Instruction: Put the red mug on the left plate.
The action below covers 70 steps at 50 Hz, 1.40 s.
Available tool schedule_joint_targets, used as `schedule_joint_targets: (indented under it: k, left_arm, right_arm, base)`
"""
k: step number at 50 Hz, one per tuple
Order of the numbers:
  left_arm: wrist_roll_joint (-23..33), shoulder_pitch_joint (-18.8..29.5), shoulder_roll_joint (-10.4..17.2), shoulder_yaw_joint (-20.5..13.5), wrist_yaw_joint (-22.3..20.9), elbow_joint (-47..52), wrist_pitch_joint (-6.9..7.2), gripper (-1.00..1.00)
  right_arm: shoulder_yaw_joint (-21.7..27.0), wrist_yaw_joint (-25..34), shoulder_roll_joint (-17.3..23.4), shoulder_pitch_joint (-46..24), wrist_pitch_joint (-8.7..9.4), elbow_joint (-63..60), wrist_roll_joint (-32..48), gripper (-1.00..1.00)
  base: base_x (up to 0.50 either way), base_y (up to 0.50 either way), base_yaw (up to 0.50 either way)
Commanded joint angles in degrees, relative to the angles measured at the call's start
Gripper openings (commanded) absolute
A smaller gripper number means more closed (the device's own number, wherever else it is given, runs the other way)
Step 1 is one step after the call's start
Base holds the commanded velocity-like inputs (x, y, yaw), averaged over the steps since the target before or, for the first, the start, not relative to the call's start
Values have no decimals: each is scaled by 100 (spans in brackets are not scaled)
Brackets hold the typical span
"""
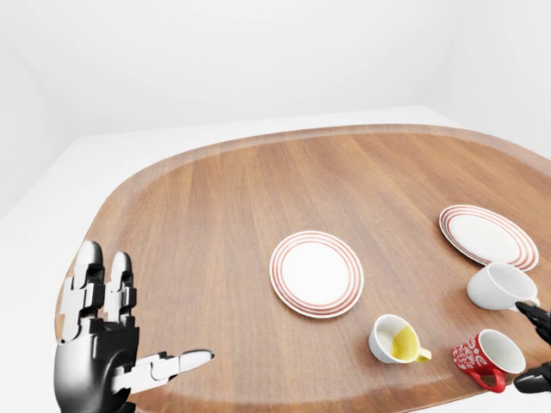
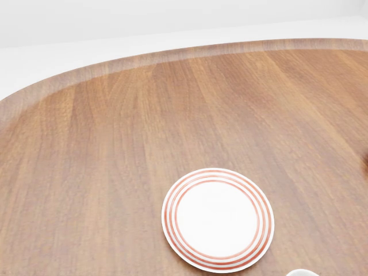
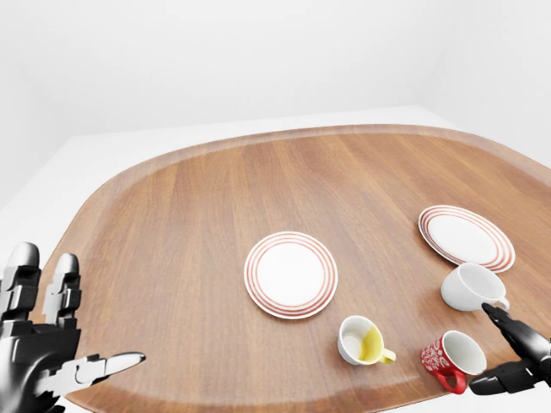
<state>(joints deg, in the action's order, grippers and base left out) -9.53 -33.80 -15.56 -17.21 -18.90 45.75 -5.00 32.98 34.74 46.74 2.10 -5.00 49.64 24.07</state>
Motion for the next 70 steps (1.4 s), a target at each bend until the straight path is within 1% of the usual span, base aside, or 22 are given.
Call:
schedule_joint_targets:
  k: [1,9,26,39,46,62,70]
  left_arm:
    - [27,13,43,36,52,-28,0,100]
    - [24,33,64,28,74,-41,0,100]
    - [-6,20,30,-17,32,-12,0,100]
    - [23,10,28,11,38,-13,0,100]
    - [18,3,23,7,31,-10,0,100]
    - [29,31,34,-3,47,-36,0,100]
    - [50,44,48,16,67,-65,0,100]
  right_arm:
    - [-371,-327,138,-366,0,286,-207,100]
    - [-709,-387,130,-745,0,533,-235,100]
    - [-1301,-552,134,-1161,0,1331,-383,100]
    - [-1463,-632,138,-1097,0,1577,-511,100]
    - [-1399,-601,191,-878,0,1481,-557,100]
    - [-1606,-710,244,-1099,0,2012,-615,100]
    - [-1658,-787,222,-1081,0,1994,-678,100]
  base:
    - [0,0,0]
    - [0,0,0]
    - [0,0,0]
    - [0,0,0]
    - [0,0,0]
    - [0,0,0]
    - [0,0,0]
